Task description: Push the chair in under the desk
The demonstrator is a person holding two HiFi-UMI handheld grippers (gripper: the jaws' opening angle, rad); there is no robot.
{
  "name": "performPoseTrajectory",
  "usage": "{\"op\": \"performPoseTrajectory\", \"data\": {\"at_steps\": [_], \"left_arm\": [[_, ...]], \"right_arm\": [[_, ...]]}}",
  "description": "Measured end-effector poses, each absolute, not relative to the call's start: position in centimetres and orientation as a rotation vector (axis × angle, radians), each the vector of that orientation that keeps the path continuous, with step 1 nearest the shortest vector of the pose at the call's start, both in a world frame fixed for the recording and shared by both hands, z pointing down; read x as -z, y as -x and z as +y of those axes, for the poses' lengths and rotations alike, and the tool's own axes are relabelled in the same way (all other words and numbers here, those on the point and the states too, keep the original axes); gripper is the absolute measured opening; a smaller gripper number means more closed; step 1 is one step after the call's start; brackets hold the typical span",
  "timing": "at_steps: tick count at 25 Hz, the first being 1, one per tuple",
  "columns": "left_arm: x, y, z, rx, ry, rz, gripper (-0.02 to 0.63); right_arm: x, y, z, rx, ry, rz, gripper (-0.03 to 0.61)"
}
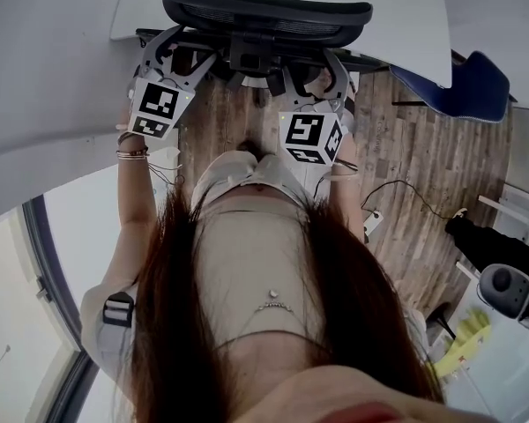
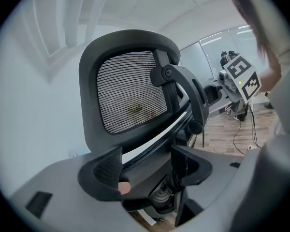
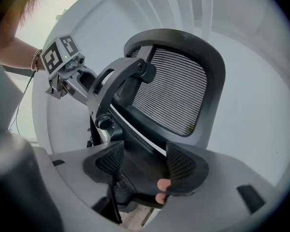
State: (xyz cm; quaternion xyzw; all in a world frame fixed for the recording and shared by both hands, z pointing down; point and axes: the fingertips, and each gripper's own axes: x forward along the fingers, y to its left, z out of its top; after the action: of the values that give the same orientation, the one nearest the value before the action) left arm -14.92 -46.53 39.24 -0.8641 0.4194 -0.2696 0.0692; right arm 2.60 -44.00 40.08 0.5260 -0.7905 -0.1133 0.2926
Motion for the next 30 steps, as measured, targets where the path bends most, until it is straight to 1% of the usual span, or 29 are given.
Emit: {"op": "performPoseTrajectory", "data": {"at_steps": [21, 25, 27, 30], "left_arm": [[-39.1, 15.0, -46.2, 0.826, 2.522, 1.288, 0.302], [-39.0, 14.9, -45.3, 0.79, 2.552, 1.306, 0.301], [-38.8, 14.5, -44.8, 0.748, 2.58, 1.322, 0.281], [-38.5, 14.4, -43.7, 0.709, 2.588, 1.36, 0.204]], "right_arm": [[-40.0, -2.8, -43.6, 0.265, -1.418, -2.095, 0.279], [-40.2, -2.8, -43.1, 0.262, -1.407, -2.086, 0.275], [-40.1, -3.1, -42.7, 0.251, -1.414, -2.09, 0.266], [-39.7, -3.3, -41.7, 0.184, -1.425, -2.124, 0.234]]}}
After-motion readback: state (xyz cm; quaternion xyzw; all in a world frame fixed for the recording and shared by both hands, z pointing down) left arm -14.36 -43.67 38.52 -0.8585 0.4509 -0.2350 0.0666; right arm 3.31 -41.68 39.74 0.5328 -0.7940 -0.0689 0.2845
